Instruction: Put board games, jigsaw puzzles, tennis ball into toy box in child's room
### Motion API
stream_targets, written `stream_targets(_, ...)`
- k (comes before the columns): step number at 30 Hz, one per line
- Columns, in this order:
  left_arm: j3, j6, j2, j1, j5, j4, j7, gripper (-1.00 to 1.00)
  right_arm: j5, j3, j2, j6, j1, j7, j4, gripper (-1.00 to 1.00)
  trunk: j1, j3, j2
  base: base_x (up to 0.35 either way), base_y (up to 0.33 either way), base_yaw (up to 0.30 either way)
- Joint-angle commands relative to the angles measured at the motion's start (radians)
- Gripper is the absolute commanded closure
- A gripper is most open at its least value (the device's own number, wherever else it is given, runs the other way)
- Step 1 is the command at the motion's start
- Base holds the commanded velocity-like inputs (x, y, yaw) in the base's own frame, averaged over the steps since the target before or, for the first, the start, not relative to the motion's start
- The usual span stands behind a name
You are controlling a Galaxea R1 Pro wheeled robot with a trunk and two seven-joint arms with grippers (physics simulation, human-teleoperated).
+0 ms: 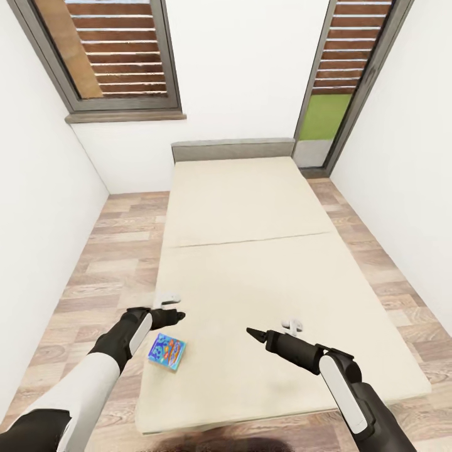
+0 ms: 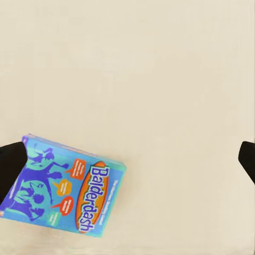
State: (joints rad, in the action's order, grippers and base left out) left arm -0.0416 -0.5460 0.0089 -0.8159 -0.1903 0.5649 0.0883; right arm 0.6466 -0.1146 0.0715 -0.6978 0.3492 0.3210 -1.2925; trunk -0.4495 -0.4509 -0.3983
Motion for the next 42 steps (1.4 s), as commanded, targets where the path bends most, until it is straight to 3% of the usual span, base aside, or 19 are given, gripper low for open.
stream_targets(1,-0.003,-0.019,0.004,-0.001,-0.009,0.001,-0.012,-1.0,0.001,0.0,0.001,-0.003,0.001,0.001,-0.001,-1.0,0.0,-0.003,-0.002,0.0,0.0,0.004)
stream_targets(16,0.003,-0.065,0.025,-0.005,-0.015,-0.006,-0.179,-1.0,0.001,-0.002,0.001,0.001,0.001,0.002,-0.002,-1.0,0.0,-0.027,-0.002,0.0,0.0,0.079)
stream_targets(25,0.003,-0.048,0.031,-0.005,-0.018,-0.007,-0.182,-1.0,0.001,-0.003,0.001,0.001,0.001,0.003,-0.002,-1.0,0.0,-0.03,-0.002,0.0,0.0,0.017)
stream_targets(42,0.003,0.121,0.03,-0.005,-0.02,-0.042,-0.179,-1.0,0.001,-0.004,0.001,0.003,0.001,0.006,-0.002,-1.0,0.0,-0.03,-0.002,0.0,0.0,0.0)
